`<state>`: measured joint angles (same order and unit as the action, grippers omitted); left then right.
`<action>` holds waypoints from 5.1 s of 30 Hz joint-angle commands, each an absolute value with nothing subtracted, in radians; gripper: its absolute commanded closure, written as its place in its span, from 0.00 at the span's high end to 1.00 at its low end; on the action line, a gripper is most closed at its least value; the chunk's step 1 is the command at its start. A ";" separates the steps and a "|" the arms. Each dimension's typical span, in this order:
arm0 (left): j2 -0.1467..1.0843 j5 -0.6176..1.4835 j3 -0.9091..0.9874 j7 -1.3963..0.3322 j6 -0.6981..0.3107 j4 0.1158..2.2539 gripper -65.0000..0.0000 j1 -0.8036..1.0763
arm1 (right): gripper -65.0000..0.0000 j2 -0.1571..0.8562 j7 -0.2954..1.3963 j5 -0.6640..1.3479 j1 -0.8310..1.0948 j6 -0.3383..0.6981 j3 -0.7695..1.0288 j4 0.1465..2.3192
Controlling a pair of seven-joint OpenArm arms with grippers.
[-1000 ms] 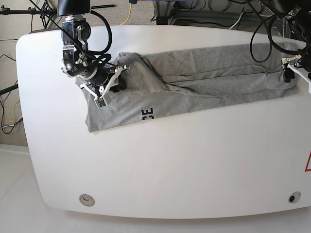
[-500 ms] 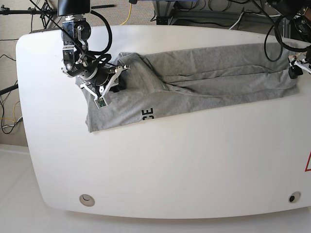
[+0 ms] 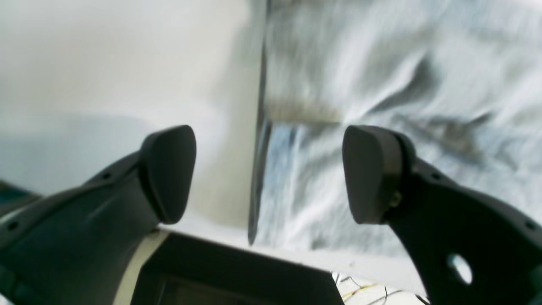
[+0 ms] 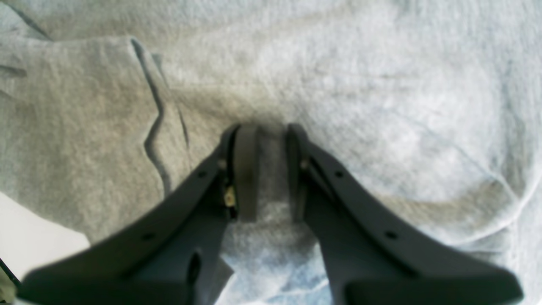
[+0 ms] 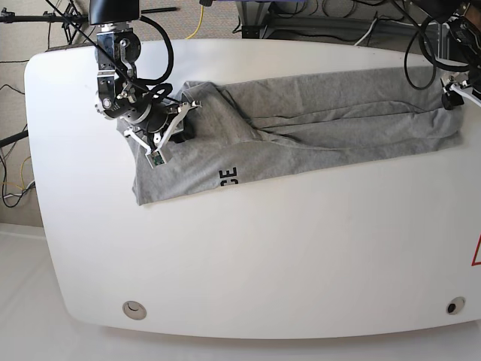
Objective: Fold the T-shirt properly
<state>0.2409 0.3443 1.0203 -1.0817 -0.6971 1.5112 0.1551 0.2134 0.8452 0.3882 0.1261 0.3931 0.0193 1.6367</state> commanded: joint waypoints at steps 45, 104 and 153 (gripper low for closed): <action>0.342 0.327 0.897 -0.937 -0.698 1.365 0.83 0.148 | 0.19 0.216 0.850 0.382 0.121 0.388 0.017 1.661; 0.268 0.301 0.839 -0.946 -0.698 1.471 0.21 0.148 | 0.18 0.216 0.852 0.374 0.128 0.385 0.013 1.658; -0.021 0.393 0.665 -1.200 -0.698 2.029 0.00 0.120 | 0.18 0.216 0.842 0.372 0.117 0.389 0.018 1.661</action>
